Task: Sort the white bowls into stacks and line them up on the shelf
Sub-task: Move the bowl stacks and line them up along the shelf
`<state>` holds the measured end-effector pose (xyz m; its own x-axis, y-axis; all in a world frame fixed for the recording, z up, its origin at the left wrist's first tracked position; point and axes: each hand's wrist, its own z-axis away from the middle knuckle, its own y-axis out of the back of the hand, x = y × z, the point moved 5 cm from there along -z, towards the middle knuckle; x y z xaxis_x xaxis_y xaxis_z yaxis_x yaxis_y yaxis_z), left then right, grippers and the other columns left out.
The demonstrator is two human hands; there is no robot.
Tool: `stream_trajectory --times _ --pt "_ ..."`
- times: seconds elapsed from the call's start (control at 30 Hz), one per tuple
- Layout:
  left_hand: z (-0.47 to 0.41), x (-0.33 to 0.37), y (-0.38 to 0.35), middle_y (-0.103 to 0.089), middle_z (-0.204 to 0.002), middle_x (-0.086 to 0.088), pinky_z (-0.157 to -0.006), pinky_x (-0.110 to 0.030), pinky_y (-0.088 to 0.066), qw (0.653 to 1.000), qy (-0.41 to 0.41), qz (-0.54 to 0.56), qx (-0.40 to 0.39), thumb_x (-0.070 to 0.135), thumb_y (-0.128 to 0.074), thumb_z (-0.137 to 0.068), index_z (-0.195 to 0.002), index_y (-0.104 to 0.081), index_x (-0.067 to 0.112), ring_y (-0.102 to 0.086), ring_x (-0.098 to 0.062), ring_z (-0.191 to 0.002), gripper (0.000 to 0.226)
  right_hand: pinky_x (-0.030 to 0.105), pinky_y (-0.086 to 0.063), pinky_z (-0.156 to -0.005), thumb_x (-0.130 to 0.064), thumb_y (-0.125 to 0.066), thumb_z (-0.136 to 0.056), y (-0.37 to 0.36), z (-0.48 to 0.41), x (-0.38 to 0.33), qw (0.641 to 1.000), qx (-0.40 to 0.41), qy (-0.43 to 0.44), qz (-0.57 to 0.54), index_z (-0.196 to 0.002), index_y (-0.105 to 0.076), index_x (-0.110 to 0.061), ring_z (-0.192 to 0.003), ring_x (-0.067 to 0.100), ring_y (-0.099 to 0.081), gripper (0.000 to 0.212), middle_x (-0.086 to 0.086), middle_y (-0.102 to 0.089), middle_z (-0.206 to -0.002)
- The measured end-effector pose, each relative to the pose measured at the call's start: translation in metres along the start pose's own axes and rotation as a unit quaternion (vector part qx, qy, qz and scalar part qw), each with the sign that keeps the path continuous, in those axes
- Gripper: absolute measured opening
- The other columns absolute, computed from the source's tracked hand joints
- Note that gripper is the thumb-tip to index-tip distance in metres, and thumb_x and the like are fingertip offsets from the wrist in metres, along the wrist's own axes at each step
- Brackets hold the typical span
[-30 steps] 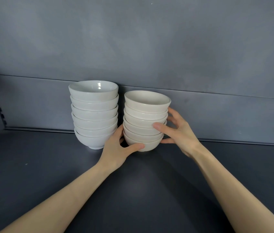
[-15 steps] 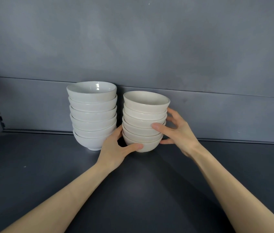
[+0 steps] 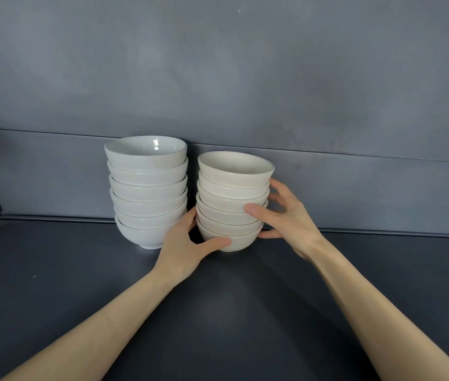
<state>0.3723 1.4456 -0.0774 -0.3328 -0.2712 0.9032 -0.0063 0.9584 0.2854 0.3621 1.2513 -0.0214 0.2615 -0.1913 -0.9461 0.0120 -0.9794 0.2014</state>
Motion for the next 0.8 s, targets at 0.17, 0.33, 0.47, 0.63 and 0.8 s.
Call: stream_trajectory --times 0.17,0.33,0.47,0.63,0.8 --pt "0.002 0.004 0.000 -0.050 -0.138 0.015 -0.101 -0.019 -0.032 1.000 -0.003 -0.011 -0.004 0.033 -0.081 -0.071 -0.145 -0.037 0.025 -0.042 -0.001 -0.127 0.086 0.037 -0.060 -0.079 -0.029 -0.077 -0.078 0.001 0.000 -0.001 1.000 0.000 -0.005 0.013 -0.141 -0.037 -0.039 -0.104 0.002 -0.059 0.076 -0.020 -0.054 -0.118" --pt "0.005 0.008 0.000 -0.046 -0.140 0.017 -0.101 -0.019 -0.031 0.999 0.001 -0.027 -0.017 0.036 -0.080 -0.072 -0.146 -0.034 0.026 -0.039 0.001 -0.126 0.088 0.042 -0.059 -0.082 -0.030 -0.077 -0.078 0.003 0.001 -0.005 0.999 -0.003 -0.015 0.037 -0.141 -0.037 -0.035 -0.116 0.011 -0.055 0.075 -0.011 -0.055 -0.123" --pt "0.008 0.013 0.003 -0.045 -0.140 0.021 -0.105 -0.022 -0.033 0.997 0.002 -0.060 -0.043 0.044 -0.078 -0.073 -0.146 -0.033 0.030 -0.041 0.000 -0.127 0.086 0.044 -0.056 -0.088 -0.033 -0.077 -0.078 0.007 0.005 -0.008 0.997 -0.012 -0.027 0.074 -0.141 -0.036 -0.036 -0.119 0.014 -0.054 0.076 -0.004 -0.052 -0.130" --pt "0.028 0.017 0.011 -0.051 -0.125 0.017 -0.098 -0.022 -0.036 0.991 0.015 -0.120 -0.053 0.044 -0.073 -0.079 -0.134 -0.046 0.024 -0.046 -0.002 -0.118 0.065 0.038 -0.057 -0.085 -0.040 -0.071 -0.082 0.017 0.017 -0.014 0.992 -0.005 -0.032 0.119 -0.141 -0.039 -0.033 -0.115 0.014 -0.058 0.068 -0.004 -0.057 -0.128" --pt "0.048 0.042 0.012 -0.061 -0.108 0.010 -0.091 -0.024 -0.046 0.963 -0.036 -0.256 -0.072 0.042 -0.066 -0.084 -0.116 -0.060 0.022 -0.059 -0.008 -0.104 0.038 0.037 -0.051 -0.096 -0.042 -0.072 -0.081 0.046 0.040 -0.023 0.964 0.024 -0.038 0.262 -0.135 -0.049 -0.028 -0.116 0.014 -0.055 0.060 -0.004 -0.053 -0.132"
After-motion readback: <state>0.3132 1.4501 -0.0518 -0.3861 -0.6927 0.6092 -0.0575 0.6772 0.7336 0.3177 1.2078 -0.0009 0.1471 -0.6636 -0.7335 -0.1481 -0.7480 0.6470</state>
